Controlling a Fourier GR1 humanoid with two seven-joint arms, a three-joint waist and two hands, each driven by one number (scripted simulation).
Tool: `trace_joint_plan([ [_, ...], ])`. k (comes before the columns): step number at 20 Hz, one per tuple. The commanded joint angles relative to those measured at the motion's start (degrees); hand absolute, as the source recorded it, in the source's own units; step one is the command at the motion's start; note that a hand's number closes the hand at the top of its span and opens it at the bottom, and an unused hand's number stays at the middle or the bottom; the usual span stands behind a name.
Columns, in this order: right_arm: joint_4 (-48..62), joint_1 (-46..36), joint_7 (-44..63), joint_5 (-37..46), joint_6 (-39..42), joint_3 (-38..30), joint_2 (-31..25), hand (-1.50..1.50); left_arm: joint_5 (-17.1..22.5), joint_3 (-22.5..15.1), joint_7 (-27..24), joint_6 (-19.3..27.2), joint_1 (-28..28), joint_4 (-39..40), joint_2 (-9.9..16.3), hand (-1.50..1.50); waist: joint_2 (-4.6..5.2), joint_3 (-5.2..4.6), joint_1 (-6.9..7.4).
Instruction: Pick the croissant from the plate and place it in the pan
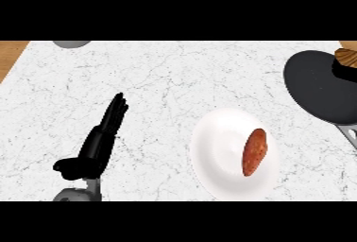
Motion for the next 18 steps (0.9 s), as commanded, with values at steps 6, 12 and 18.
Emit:
trace_joint_plan([
  [6, 18.5, -4.4, 3.4, 1.2, 19.6, 1.1, -7.5, -1.50, 0.7, -0.1, 0.6, -1.6, -1.8, 0.2, 0.4, 0.00, 0.97, 0.04, 2.39],
  [12, 20.5, -4.3, -6.8, -5.6, 23.2, -4.3, -5.9, -1.50, 0.4, 0.1, -0.8, -1.3, -1.0, 0.7, 0.0, 0.00, 0.96, 0.25, 2.06],
  [18, 17.4, -5.8, -14.9, -12.3, 16.8, -10.7, -3.5, -1.50, -0.1, -0.3, 0.2, -0.1, -1.9, 1.2, -1.2, 0.00, 0.79, 0.26, 1.47],
])
